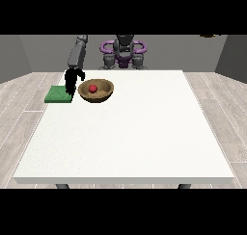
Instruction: Pick the cup and pour the ball into the bowl, then pick the bowl and place it on the pad
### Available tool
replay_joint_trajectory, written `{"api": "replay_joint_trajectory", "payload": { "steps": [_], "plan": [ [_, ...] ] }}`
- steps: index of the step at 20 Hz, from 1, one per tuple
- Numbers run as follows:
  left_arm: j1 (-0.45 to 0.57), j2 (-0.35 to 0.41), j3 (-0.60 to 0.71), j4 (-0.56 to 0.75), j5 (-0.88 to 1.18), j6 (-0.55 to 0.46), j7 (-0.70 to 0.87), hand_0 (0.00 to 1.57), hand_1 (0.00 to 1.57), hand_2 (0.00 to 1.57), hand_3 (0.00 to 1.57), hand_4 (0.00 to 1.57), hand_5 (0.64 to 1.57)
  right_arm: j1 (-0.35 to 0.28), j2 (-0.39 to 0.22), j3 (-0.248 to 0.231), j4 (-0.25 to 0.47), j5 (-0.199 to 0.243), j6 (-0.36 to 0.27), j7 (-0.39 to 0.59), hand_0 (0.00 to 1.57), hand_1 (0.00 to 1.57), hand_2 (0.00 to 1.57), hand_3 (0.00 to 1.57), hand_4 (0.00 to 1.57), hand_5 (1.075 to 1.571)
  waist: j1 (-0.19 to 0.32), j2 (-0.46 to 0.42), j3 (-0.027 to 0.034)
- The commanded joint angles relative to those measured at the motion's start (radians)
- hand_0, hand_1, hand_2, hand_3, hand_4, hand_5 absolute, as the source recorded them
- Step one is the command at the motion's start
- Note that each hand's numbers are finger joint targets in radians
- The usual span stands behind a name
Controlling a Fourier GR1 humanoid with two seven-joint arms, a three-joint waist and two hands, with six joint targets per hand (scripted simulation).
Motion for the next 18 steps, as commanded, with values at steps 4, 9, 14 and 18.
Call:
{"api": "replay_joint_trajectory", "payload": {
  "steps": [4, 9, 14, 18],
  "plan": [
    [0.114, 0.012, 0.014, -0.092, 0.057, -0.032, -0.004, 0.0, 0.0, 0.0, 0.0, 1.01, 1.535, -0.027, -0.043, -0.016, 0.184, -0.001, 0.056, -0.094, 0.0, 0.0, 0.0, 0.0, 0.55, 1.558, -0.008, 0.011, 0.0007],
    [0.053, 0.079, 0.037, -0.135, 0.103, -0.039, 0.05, 0.0, 0.0, 0.0, 0.0, 1.02, 1.536, -0.116, -0.054, -0.024, 0.284, 0.006, 0.061, -0.196, 0.0, 0.0, 0.0, 0.0, 0.5, 1.551, -0.005, 0.095, 0.0012],
    [0.063, 0.135, 0.085, -0.083, 0.121, -0.07, -0.006, 0.0, 0.0, 0.0, 0.0, 1.02, 1.54, -0.154, -0.016, 0.017, 0.239, 0.04, -0.011, -0.19, 0.0, 0.0, 0.0, 0.0, 0.45, 1.546, -0.014, 0.123, 0.0],
    [0.086, 0.134, 0.089, -0.09, 0.159, -0.092, 0.024, 0.0, 0.0, 0.0, 0.0, 1.02, 1.536, -0.135, 0.012, 0.006, 0.248, 0.021, -0.003, -0.2, 0.0, 0.0, 0.0, 0.0, 0.44, 1.547, 0.0, 0.093, 0.0001]
  ]
}}
